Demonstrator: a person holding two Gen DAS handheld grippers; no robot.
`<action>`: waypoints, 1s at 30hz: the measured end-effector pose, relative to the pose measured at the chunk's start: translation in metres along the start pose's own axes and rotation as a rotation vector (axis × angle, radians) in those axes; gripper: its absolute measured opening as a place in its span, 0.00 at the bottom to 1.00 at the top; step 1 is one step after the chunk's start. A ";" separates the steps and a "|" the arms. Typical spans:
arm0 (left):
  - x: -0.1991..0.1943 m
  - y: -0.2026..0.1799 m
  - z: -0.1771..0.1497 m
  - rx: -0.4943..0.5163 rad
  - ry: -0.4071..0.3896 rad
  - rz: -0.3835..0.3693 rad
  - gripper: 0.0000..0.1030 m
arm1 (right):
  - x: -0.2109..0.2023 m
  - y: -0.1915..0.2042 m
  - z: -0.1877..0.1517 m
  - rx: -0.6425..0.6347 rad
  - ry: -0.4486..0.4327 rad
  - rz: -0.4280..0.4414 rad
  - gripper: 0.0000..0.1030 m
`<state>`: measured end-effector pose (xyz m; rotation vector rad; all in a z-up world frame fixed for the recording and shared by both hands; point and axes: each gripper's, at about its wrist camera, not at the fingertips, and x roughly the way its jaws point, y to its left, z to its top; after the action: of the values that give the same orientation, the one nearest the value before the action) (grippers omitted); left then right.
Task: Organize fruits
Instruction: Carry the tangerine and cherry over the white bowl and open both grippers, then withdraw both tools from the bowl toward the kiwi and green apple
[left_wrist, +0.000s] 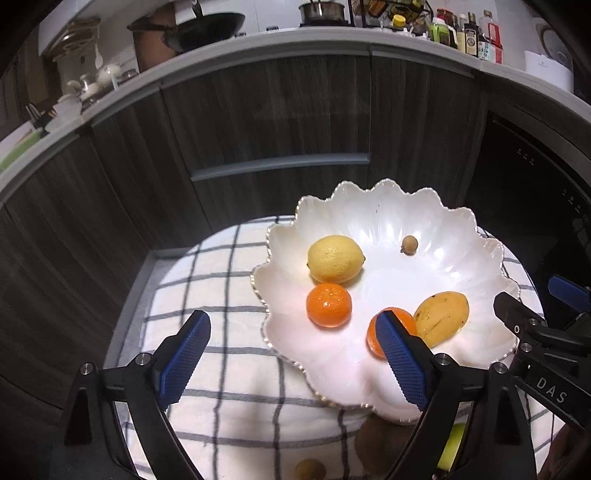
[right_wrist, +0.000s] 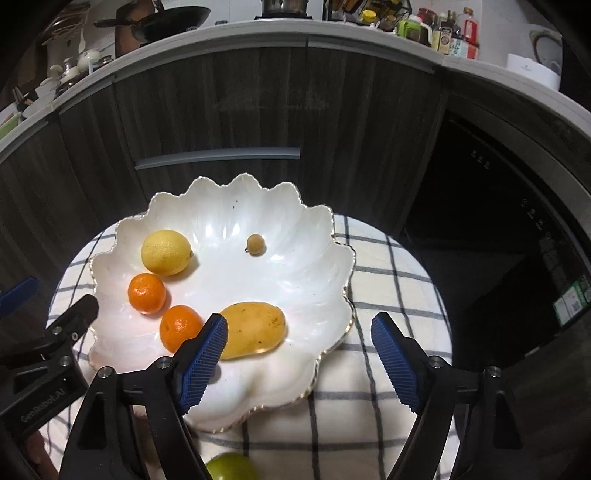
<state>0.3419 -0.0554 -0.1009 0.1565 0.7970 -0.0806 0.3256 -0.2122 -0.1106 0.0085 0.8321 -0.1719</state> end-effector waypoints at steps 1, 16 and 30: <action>-0.005 0.001 -0.002 0.002 -0.008 0.003 0.91 | -0.005 0.000 -0.002 0.005 -0.002 0.004 0.79; -0.069 0.008 -0.036 -0.027 -0.061 0.025 1.00 | -0.067 -0.001 -0.034 0.020 -0.044 0.025 0.79; -0.086 0.015 -0.067 -0.040 -0.053 0.029 1.00 | -0.079 0.005 -0.062 0.003 -0.025 0.036 0.79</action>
<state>0.2366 -0.0285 -0.0842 0.1278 0.7426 -0.0409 0.2287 -0.1905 -0.0943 0.0236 0.8063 -0.1390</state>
